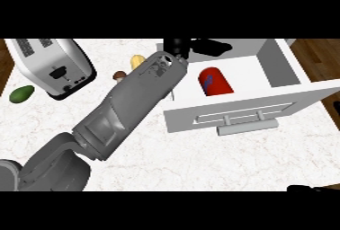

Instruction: Pick up the can, place it into the drawer and close the drawer

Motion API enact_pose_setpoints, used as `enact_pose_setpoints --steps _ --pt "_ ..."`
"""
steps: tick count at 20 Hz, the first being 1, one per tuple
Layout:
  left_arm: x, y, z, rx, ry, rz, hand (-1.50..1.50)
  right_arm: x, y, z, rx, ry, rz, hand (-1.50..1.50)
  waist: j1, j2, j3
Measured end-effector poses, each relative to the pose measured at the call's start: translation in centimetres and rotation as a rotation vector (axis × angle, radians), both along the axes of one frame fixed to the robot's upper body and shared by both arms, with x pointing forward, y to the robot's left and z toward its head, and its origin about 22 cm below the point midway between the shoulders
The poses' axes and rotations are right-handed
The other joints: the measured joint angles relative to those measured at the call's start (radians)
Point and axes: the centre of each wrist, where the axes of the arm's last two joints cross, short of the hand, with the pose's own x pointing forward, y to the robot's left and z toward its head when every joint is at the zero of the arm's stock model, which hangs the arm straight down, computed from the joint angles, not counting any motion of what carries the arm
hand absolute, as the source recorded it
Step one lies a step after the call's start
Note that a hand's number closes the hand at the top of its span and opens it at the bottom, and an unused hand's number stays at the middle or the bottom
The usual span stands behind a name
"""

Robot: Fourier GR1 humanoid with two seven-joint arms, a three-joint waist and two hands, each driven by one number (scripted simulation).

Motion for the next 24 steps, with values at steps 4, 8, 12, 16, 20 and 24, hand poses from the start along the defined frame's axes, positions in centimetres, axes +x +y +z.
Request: enact_pose_setpoints --steps 4,8,12,16,20,24 --pt "-0.1 -0.2 0.2 -0.036 0.009 0.004 -1.5 -0.3 0.1 1.0 -0.127 -0.049 -0.015 -1.5 0.006 -0.001 -0.001" --pt "-0.3 -0.5 0.6 -0.073 0.012 -0.008 -1.5 -0.1 0.6 2.1 -0.238 -0.087 -0.016 -1.5 0.019 -0.002 -0.001" --pt "-0.6 -0.9 1.2 -0.123 0.004 -0.025 -1.5 0.5 1.2 2.7 -0.346 -0.125 -0.016 -1.5 0.036 -0.006 -0.001" --pt "-0.6 -1.3 2.2 -0.144 -0.022 -0.02 -1.5 1.0 1.9 2.8 -0.477 -0.146 -0.036 -1.5 0.055 -0.009 -0.001" --pt "-0.7 -1.7 2.9 -0.147 -0.035 -0.019 -1.5 2.0 2.7 2.1 -0.628 -0.137 -0.057 -1.5 0.078 -0.015 -0.002" --pt "-0.9 -2.0 3.0 -0.147 -0.034 -0.023 -1.5 3.6 3.7 1.1 -0.776 -0.11 -0.08 -1.5 0.103 -0.019 -0.002"
